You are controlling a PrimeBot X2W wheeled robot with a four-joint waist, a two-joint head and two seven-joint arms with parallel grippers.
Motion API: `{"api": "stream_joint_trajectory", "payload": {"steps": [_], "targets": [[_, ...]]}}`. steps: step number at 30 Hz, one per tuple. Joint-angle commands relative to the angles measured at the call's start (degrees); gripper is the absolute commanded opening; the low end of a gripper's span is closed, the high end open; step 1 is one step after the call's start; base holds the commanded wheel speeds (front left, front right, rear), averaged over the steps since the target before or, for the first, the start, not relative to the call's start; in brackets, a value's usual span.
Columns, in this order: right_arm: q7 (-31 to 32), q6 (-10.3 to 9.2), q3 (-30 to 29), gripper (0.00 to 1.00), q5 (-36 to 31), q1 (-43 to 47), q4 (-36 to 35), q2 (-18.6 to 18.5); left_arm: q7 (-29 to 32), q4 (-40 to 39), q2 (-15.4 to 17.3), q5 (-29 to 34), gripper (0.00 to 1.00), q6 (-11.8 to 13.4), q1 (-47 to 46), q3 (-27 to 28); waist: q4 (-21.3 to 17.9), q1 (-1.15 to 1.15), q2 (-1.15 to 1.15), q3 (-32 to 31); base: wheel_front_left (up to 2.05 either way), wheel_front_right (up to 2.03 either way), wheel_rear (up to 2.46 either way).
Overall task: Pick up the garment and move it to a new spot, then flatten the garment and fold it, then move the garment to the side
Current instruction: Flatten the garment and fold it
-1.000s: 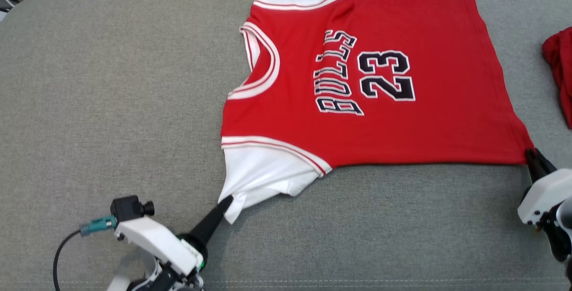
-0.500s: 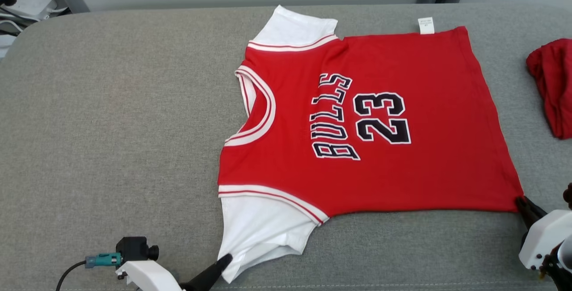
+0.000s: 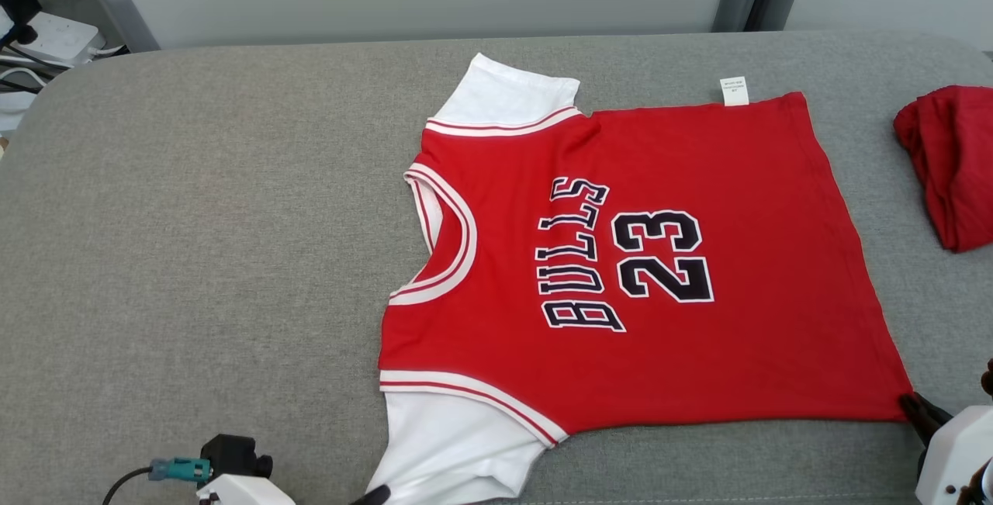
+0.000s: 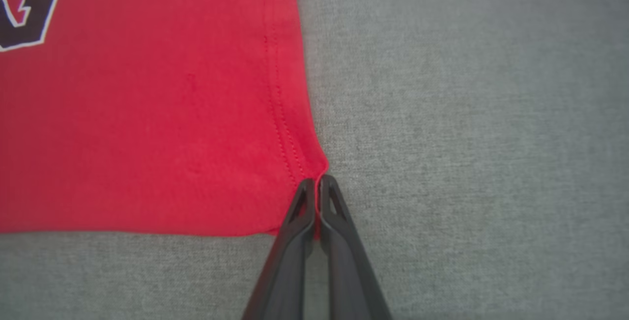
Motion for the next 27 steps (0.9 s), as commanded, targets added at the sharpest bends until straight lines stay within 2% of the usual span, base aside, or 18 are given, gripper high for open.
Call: {"api": "stream_joint_trajectory", "payload": {"steps": [1,2,3,5,6,7,11,17,20,23,24,27], "targets": [[-0.3,-0.1,0.1,0.0,-0.1,1.7,0.7,-2.3,-0.4,0.2,1.3,0.5,0.19,0.4,-0.4,2.0,-0.1,0.0,0.0,-0.2,0.0,0.0,0.0],[-0.8,-0.1,-0.2,0.05,-0.6,1.7,1.4,-2.1,-0.4,0.9,1.2,0.9,0.45,0.4,-0.5,1.7,0.0,0.0,0.0,-0.3,0.0,0.0,0.0],[-1.3,-0.1,-0.6,0.29,-1.1,1.7,2.1,-1.9,-0.7,1.6,1.2,1.4,1.0,0.3,-0.7,1.4,0.1,0.0,0.0,-0.3,0.0,0.0,0.0],[-2.3,-0.1,-1.2,0.48,-1.9,1.8,3.0,-1.4,-1.1,2.8,0.7,1.8,1.0,0.3,-1.2,1.2,0.2,0.0,0.0,-0.4,0.0,0.0,0.0],[-3.1,-0.1,-1.6,0.9,-2.3,1.8,3.4,-1.3,-1.1,3.2,0.5,2.0,1.0,0.3,-1.4,1.0,0.2,0.0,0.0,-0.4,0.0,0.0,0.0],[-4.0,-0.1,-2.1,1.0,-2.6,1.7,3.6,-1.2,-1.3,3.5,0.5,2.3,1.0,0.3,-1.6,0.9,0.2,0.0,0.0,-0.5,0.0,0.0,0.0],[-8.7,-0.1,-5.1,1.0,-4.6,0.7,4.4,-1.4,-6.4,3.5,1.5,6.2,1.0,0.7,-2.4,1.9,0.1,0.0,0.0,-1.0,0.0,0.0,0.0],[-13.2,-0.1,-12.2,1.0,-13.2,-2.2,2.0,-1.3,-21.7,1.6,-0.1,11.7,1.0,2.4,-2.3,6.8,-0.4,0.0,0.0,-3.1,0.0,0.0,0.0],[-13.3,-0.1,-19.3,1.0,-19.1,-1.5,-6.7,1.2,-28.5,-0.2,-1.9,14.0,1.0,3.5,-1.9,8.4,-0.7,0.0,0.0,-4.3,0.0,0.0,0.0],[-13.3,-0.1,-25.2,1.0,-24.0,2.5,-17.2,5.5,-34.1,-2.2,-3.5,16.1,1.0,4.4,-1.3,9.4,-0.8,0.0,0.0,-5.9,0.0,0.0,0.0],[-13.3,-0.1,-25.2,1.0,-24.0,2.5,-17.2,5.5,-34.1,-2.2,-3.5,16.1,1.0,4.4,-1.3,9.4,-0.8,0.0,0.0,-5.9,0.0,0.0,0.0],[-13.3,-0.1,-28.3,1.0,-27.4,6.5,-23.4,9.8,-38.3,-4.0,-4.7,18.5,1.0,4.9,-0.6,10.2,-0.9,0.0,0.0,-7.5,0.0,0.0,0.0]]}}
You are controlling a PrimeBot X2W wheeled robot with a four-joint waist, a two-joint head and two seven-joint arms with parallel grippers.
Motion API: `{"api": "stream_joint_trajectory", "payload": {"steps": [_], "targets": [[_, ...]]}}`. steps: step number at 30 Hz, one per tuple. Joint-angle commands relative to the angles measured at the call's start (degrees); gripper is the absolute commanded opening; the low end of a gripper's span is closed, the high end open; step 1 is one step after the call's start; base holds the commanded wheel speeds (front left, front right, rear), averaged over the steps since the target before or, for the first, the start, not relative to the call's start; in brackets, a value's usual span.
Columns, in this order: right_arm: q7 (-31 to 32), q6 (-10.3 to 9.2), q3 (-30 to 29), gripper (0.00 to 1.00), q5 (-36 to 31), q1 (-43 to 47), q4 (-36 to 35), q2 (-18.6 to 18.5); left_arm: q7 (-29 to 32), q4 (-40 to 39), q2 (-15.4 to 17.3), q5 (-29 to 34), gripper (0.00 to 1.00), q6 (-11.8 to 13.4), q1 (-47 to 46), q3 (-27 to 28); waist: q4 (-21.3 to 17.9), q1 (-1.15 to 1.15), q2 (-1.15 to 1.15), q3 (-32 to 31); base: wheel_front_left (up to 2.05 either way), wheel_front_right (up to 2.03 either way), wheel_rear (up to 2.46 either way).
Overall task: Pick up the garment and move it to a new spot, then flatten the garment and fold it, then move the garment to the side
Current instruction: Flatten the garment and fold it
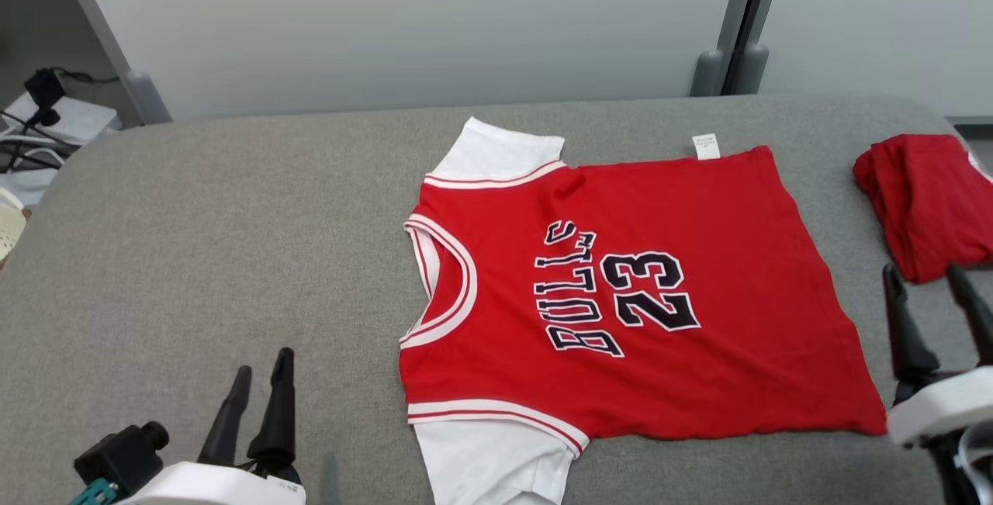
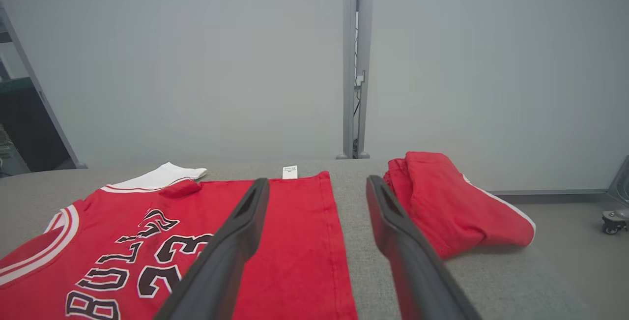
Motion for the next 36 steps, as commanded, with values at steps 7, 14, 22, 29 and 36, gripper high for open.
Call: {"api": "stream_joint_trajectory", "payload": {"steps": [7,14,22,29,36], "targets": [[-0.8,-0.01,-0.4,1.0,-3.4,4.1,-8.6,5.2,-2.7,-6.5,-2.8,12.0,1.0,0.3,-0.2,8.5,-0.5,0.0,0.0,-2.5,0.0,0.0,0.0],[-0.8,-0.01,0.0,1.0,-4.3,7.9,-11.1,8.5,-2.7,-7.7,-9.7,24.7,1.0,-5.5,4.0,13.1,-0.7,0.0,0.0,-3.6,0.0,0.0,0.0],[-0.8,-0.01,-0.6,1.0,-4.8,12.9,-15.0,9.0,-2.7,-9.1,-11.8,32.5,1.0,-8.8,7.7,15.1,-0.5,0.0,0.0,-4.6,0.0,0.0,0.0],[-0.8,-0.01,2.0,1.0,-2.9,15.6,-19.1,7.9,-2.7,-11.9,-11.8,37.5,1.0,-7.0,9.0,15.1,-0.6,0.0,0.0,-4.7,0.0,0.0,0.0],[-0.8,-0.01,2.3,1.0,-2.7,16.4,-20.0,7.7,-2.7,-12.5,-11.9,39.3,1.0,-5.8,9.5,14.5,-0.8,0.0,0.0,-4.9,0.0,0.0,0.0]]}}
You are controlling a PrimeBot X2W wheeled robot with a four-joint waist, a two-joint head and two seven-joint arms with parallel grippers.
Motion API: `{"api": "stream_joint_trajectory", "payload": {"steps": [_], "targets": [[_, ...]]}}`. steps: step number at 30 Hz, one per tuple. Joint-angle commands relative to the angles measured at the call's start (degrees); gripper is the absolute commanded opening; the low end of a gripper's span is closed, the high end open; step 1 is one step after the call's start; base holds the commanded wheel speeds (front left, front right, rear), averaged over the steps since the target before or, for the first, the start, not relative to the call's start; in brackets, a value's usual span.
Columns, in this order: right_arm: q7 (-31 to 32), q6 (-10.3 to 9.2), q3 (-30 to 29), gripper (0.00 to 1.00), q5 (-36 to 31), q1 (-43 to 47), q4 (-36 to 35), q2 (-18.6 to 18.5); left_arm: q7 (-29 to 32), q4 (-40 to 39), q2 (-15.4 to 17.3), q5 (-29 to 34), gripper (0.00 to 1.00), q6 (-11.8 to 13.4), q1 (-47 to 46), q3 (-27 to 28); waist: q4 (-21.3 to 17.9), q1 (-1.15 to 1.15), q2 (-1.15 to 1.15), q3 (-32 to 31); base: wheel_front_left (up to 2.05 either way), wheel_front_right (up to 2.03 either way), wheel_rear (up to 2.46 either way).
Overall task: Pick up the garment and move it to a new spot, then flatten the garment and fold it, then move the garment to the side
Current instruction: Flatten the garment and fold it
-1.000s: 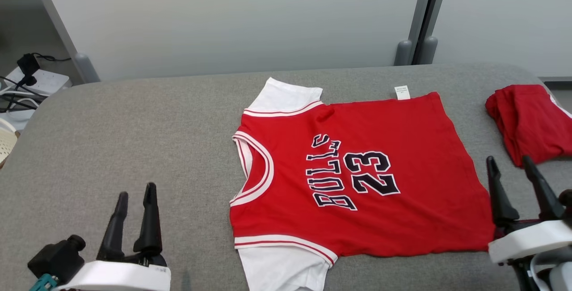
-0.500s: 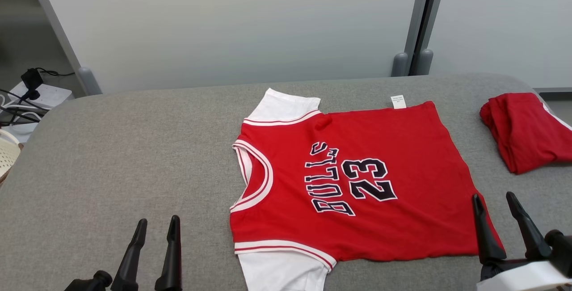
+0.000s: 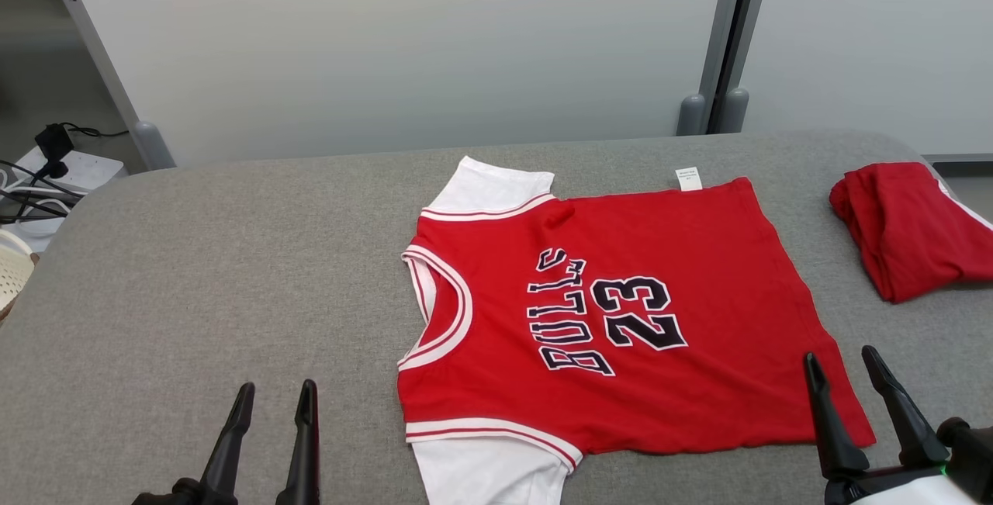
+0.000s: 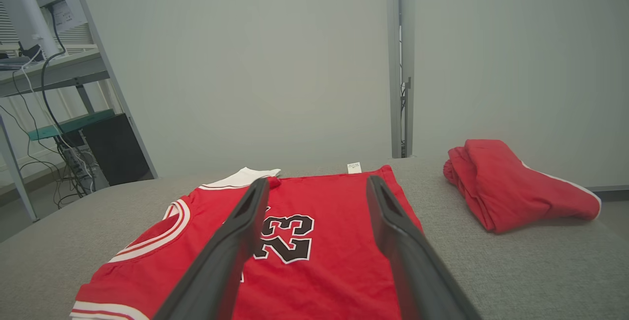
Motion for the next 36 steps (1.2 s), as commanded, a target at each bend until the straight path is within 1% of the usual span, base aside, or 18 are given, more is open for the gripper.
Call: {"api": "stream_joint_trajectory", "payload": {"steps": [1,12,14,18,22,26,31,36], "targets": [[-0.8,-0.01,1.3,1.0,0.1,-0.9,-1.9,-1.3,-0.3,-1.5,0.0,1.0,1.0,0.5,-1.2,1.3,0.0,0.0,0.0,-0.1,0.0,0.0,0.0],[-0.8,-0.01,1.3,1.0,0.0,-0.7,-1.5,-1.0,-0.3,-0.3,0.0,1.1,1.0,0.3,-1.1,0.3,0.4,0.0,0.0,0.0,0.0,0.0,0.0],[-0.8,-0.01,1.3,1.0,-0.1,-0.7,-1.5,-1.0,-0.3,0.9,0.0,1.0,1.0,0.2,-0.8,-0.3,0.4,0.0,0.0,0.1,0.0,0.0,0.0],[-0.8,-0.01,1.4,1.0,-0.1,-0.9,-1.3,-1.2,-0.3,6.5,0.0,0.1,1.0,-0.1,-0.5,-3.3,0.5,0.0,0.0,0.7,0.0,0.0,0.0],[-0.8,-0.01,1.5,1.0,0.1,-1.3,-1.4,-1.4,-0.1,14.5,0.0,-3.3,1.0,-0.8,-1.2,-8.2,0.6,0.0,0.0,1.7,0.0,0.0,0.0],[-0.8,-0.01,1.7,1.0,0.2,-1.5,-1.4,-1.5,3.5,21.1,0.0,-6.6,1.0,-1.0,-3.2,-12.6,0.7,0.0,0.0,2.5,0.0,0.0,0.0],[-0.8,-0.01,2.0,1.0,0.2,-2.0,-1.3,-1.6,8.2,26.7,0.0,-9.5,1.0,-0.9,-5.8,-16.8,0.8,0.0,0.0,3.5,0.0,0.0,0.0],[-0.8,-0.01,2.3,1.0,0.3,-2.8,-1.3,-2.0,9.7,30.0,0.0,-11.5,1.0,-1.3,-9.0,-19.6,0.7,0.0,0.0,4.6,0.0,0.0,0.0]]}}
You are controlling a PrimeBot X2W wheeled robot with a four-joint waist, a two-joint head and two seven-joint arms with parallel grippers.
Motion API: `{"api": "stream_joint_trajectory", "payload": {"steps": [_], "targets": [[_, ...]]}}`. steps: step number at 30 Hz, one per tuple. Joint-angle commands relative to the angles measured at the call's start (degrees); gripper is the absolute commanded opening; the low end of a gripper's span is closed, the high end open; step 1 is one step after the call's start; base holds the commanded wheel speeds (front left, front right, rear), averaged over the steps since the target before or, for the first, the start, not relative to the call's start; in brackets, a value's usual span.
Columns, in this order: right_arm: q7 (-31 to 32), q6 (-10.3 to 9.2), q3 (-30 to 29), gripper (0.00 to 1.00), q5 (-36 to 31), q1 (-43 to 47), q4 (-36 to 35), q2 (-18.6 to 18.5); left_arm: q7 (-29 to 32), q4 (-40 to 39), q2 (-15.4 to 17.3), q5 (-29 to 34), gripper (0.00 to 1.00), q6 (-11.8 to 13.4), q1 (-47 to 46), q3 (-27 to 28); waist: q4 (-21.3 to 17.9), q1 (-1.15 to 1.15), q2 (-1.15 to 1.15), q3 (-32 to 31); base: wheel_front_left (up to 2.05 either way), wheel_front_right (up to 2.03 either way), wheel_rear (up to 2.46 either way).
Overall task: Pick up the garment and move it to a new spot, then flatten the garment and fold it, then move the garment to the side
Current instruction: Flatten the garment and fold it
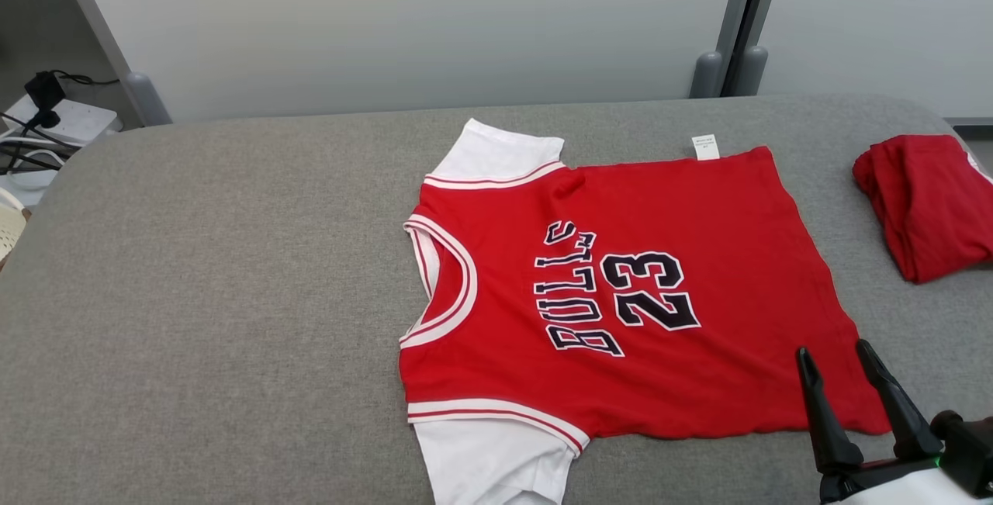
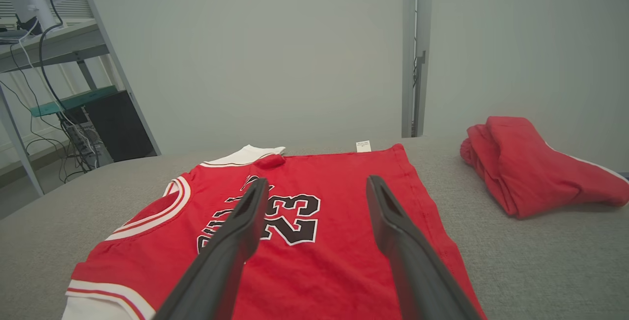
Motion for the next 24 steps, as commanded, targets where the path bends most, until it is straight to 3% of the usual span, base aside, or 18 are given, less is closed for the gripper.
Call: {"api": "stream_joint_trajectory", "payload": {"steps": [1,8,9,10,11,12,13,18,24], "targets": [[-0.8,-0.01,1.2,1.0,0.2,-2.4,-1.2,-1.6,-0.3,-0.1,-0.1,-0.7,1.0,-0.3,-3.8,1.0,-0.2,0.0,0.0,0.5,0.0,0.0,0.0],[-0.8,-0.01,1.4,1.0,0.2,-3.4,-1.6,-2.8,-0.7,3.9,-0.1,-0.9,1.0,-0.7,-8.1,-1.2,-0.9,0.0,0.0,2.7,0.0,0.0,0.0],[-0.8,-0.01,1.4,1.0,0.2,-3.6,-1.6,-3.0,-0.8,4.4,-0.1,-0.8,0.95,-0.9,-8.6,-1.6,-1.0,0.0,0.0,3.0,0.0,0.0,0.0],[-0.8,-0.01,1.3,1.0,0.2,-3.7,-1.6,-3.1,-1.0,4.7,-0.1,-1.0,0.82,-1.1,-8.9,-1.9,-1.1,0.0,0.0,3.2,0.0,0.0,0.0],[-0.8,-0.01,1.1,1.0,0.2,-3.8,-1.7,-3.2,-1.2,4.8,-0.1,-1.2,0.26,-1.3,-9.2,-2.2,-1.2,0.0,0.0,3.3,0.0,0.0,0.0],[-0.8,-0.01,1.1,1.0,0.2,-3.8,-1.7,-3.2,-1.2,4.8,-0.1,-1.2,0.26,-1.3,-9.2,-2.2,-1.2,0.0,0.0,3.3,0.0,0.0,0.0],[-0.8,-0.01,0.9,1.0,0.3,-3.8,-1.6,-3.3,-1.2,4.8,-0.1,-1.5,0.0,-1.5,-9.4,-2.6,-1.3,0.0,0.0,3.4,0.0,0.0,0.0],[-0.8,-0.01,-0.2,1.0,0.8,-3.4,1.6,-3.4,-0.5,4.1,0.2,-2.5,0.0,-2.1,-9.5,-3.6,-1.3,0.0,0.0,3.9,0.0,0.0,0.0],[0.0,-0.01,-2.7,1.0,4.8,-6.3,14.8,-2.9,1.2,-0.3,3.4,-3.5,0.0,-1.7,-8.9,-2.2,-0.5,0.0,0.0,4.9,0.0,0.0,0.0]]}}
